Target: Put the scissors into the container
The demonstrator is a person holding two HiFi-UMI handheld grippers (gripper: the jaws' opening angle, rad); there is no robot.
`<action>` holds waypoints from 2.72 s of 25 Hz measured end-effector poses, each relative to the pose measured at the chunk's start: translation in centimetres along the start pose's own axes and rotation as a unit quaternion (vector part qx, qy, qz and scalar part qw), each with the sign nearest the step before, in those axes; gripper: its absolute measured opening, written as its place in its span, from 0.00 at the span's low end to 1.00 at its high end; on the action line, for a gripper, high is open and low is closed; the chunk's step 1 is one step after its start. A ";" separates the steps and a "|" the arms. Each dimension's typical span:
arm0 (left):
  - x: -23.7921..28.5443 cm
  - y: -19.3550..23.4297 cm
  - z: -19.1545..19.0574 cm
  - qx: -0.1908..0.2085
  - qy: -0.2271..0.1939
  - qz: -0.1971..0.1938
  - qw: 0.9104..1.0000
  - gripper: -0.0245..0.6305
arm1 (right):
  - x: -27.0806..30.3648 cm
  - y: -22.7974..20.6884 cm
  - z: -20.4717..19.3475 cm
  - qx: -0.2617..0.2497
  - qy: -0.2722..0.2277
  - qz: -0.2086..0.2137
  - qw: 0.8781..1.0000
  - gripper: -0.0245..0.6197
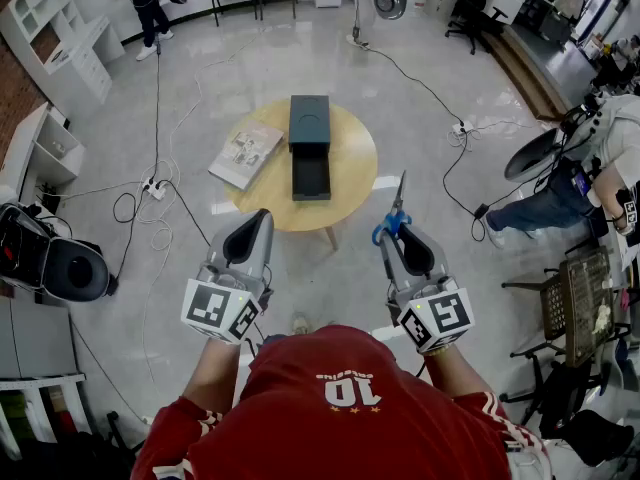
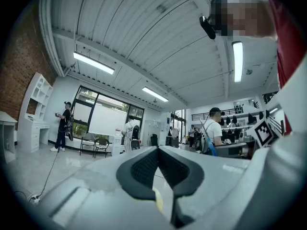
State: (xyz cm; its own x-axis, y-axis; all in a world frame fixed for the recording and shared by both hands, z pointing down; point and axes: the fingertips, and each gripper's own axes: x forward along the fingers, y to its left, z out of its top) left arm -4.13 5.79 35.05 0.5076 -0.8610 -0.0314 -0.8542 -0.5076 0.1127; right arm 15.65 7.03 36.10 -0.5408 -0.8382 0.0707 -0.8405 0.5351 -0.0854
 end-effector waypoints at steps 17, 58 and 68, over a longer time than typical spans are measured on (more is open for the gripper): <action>-0.5 1.3 0.0 -0.002 -0.004 -0.006 1.000 0.04 | 1.0 1.5 -0.2 -0.013 0.001 0.003 1.000 0.17; 0.7 6.8 -1.9 -0.035 -0.004 -0.038 0.999 0.04 | 5.7 2.2 -1.0 -0.059 0.008 -0.042 0.997 0.17; 6.1 9.1 -1.5 -0.020 0.008 -0.021 1.000 0.04 | 11.5 -1.5 -0.8 -0.036 0.013 0.004 0.999 0.18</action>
State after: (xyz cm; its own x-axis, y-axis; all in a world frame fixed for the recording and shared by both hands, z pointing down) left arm -8.61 -3.99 37.40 0.5451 -0.8381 -0.0215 -0.8268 -0.5416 0.1519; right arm 10.71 -3.35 37.79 -0.5475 -0.8313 0.0955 -0.8358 0.5488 -0.0141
